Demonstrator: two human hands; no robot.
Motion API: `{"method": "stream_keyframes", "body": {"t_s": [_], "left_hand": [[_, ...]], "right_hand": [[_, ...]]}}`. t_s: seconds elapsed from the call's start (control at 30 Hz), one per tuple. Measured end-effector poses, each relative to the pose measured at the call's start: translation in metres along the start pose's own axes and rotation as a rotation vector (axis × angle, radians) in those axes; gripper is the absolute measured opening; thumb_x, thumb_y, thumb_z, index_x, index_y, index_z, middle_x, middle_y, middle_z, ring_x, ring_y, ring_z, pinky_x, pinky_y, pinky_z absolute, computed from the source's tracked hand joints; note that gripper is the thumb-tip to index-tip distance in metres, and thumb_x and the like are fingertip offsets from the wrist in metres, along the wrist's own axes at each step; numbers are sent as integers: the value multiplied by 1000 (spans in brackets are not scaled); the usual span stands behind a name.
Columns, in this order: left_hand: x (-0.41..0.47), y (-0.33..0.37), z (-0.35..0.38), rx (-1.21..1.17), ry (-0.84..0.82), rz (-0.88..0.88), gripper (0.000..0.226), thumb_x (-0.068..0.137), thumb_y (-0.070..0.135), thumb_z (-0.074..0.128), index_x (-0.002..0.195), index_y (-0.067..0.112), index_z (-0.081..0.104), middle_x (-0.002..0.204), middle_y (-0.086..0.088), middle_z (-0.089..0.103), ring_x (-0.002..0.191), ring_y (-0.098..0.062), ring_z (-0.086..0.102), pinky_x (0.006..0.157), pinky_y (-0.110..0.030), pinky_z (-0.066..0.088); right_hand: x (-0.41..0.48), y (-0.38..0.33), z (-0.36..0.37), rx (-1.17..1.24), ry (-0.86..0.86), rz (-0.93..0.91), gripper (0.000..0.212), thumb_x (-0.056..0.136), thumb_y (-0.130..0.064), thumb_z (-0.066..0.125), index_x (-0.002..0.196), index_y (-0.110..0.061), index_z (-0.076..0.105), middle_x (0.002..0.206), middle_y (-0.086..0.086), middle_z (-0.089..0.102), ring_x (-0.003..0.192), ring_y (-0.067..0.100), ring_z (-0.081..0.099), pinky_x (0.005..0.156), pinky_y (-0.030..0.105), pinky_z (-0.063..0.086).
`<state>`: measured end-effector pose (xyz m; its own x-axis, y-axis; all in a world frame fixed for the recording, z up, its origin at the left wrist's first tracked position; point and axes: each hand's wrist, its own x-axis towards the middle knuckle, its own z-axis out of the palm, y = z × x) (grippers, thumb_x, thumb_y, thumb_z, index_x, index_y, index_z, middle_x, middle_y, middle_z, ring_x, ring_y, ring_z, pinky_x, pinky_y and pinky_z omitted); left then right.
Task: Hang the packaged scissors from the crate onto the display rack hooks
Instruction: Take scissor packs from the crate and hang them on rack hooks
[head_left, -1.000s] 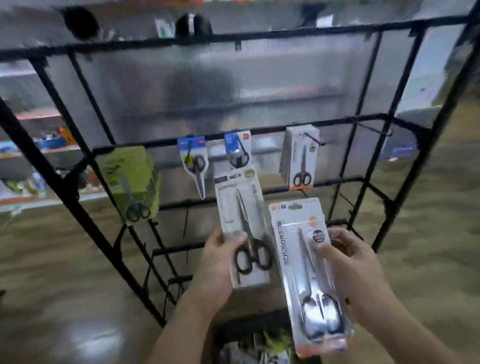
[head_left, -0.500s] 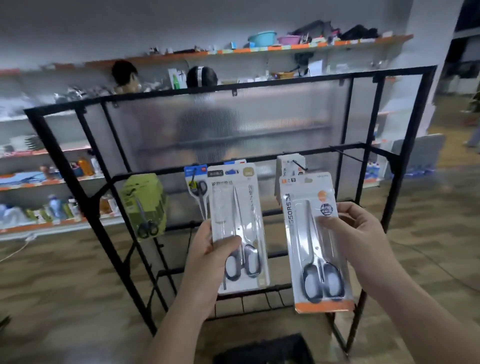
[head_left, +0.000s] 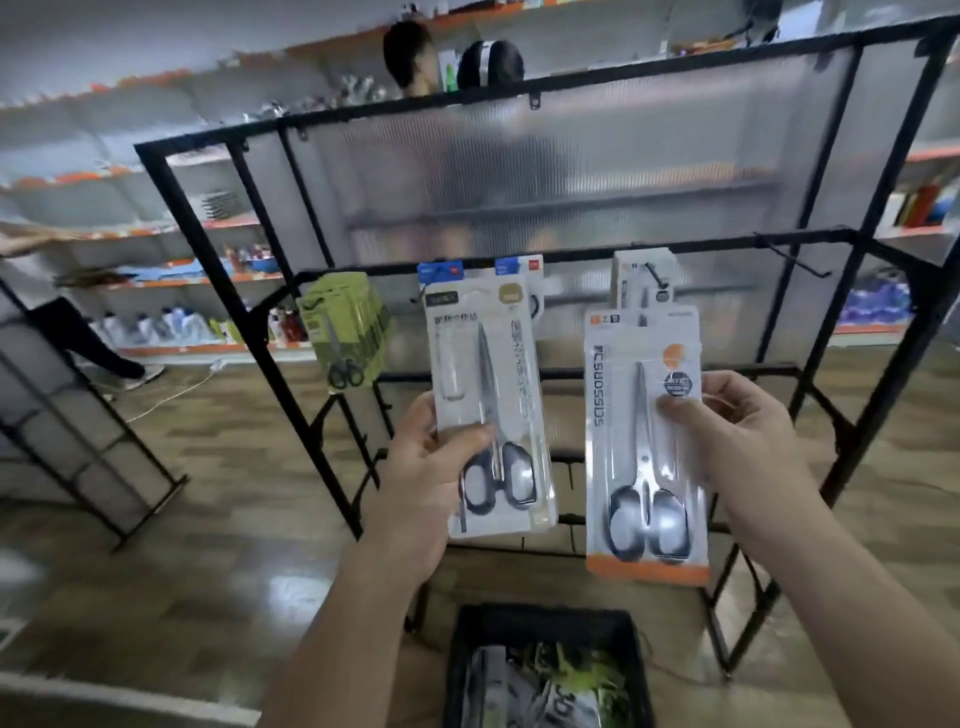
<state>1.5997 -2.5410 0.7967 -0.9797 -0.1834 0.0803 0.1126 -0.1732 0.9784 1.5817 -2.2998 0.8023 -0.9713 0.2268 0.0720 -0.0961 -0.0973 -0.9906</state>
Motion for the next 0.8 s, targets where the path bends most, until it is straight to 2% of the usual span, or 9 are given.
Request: {"method": "stream_keyframes", "body": {"t_s": [0.13,0.33,0.47,0.6,0.73,0.8], "left_hand": [[-1,2,-8,29,-10,-10,28,91,1,69,109,22,72,109,-15,75,105,-45,69,98,-63,53],[13,28,-24,73,-211,-31,32,92,-2,65,114,21,69,108,-5,78,102,-30,72,97,-48,56],[16,20,-35,42,-267,-114,33,91,-4,65,112,21,70,102,-4,79,90,-19,74,81,-34,54],[6,-9,-41,19,-322,-310,31,89,1,70,98,30,77,99,-9,78,92,-27,75,86,-42,59],[12,-19,-47,-34,-317,-354,34,89,-8,66,97,23,78,88,-11,77,79,-25,73,69,-30,57],[19,-17,-51,-43,-298,-341,33,90,-7,66,102,21,77,89,-11,77,80,-26,73,68,-30,58]], "right_hand": [[-11,-4,1,-20,38,16,8,92,-12,72,98,-13,67,85,1,77,70,17,72,64,35,56],[-47,-12,19,-74,180,30,8,92,-13,71,98,-9,67,82,10,75,57,15,70,52,30,51],[-67,-7,27,-94,268,34,6,91,-11,72,93,-7,68,82,11,76,59,20,69,55,30,49],[-87,7,33,-79,365,51,5,90,-10,72,93,-7,70,85,15,76,69,29,66,66,36,47],[-91,23,36,-102,424,65,4,90,-10,72,89,-7,70,87,18,75,70,25,63,65,32,43],[-85,29,36,-110,431,65,3,90,-9,72,87,-8,71,87,18,75,71,26,63,67,33,43]]}}
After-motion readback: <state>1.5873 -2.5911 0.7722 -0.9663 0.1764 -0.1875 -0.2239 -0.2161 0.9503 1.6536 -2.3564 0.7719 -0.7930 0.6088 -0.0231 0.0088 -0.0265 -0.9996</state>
